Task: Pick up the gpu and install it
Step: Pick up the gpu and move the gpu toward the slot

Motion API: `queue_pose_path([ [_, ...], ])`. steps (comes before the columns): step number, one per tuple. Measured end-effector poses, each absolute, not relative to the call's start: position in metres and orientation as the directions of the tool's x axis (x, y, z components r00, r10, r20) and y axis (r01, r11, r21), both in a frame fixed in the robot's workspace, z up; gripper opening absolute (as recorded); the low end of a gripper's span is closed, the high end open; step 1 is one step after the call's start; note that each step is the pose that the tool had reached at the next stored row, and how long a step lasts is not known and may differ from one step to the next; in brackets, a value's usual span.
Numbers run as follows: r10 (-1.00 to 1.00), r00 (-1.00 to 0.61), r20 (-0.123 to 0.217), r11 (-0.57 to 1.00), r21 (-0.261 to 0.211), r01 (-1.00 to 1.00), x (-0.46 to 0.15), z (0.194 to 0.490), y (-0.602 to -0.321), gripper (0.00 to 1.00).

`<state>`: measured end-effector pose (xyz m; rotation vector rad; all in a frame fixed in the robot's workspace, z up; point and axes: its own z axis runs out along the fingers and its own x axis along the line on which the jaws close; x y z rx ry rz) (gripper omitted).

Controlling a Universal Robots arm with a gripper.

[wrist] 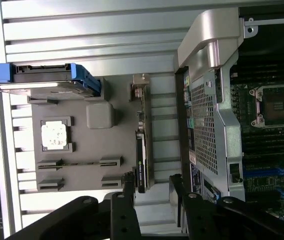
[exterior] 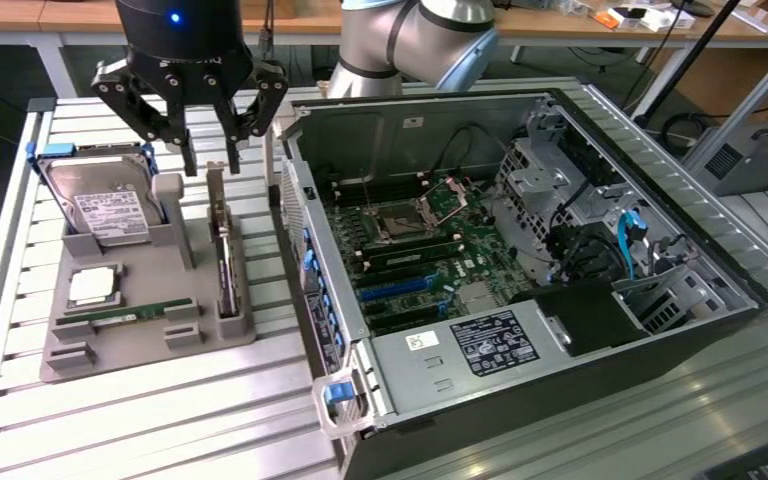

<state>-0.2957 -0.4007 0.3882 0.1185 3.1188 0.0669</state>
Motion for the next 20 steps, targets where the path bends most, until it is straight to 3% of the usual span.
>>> queue_pose_path([
  [1,0.076,-0.997,-0.018,0.996,0.044,0.075,-0.296,0.388,-0.401,0.42],
  [20,0.076,-0.997,-0.018,0.996,0.044,0.075,-0.296,0.364,-0.401,0.42],
])
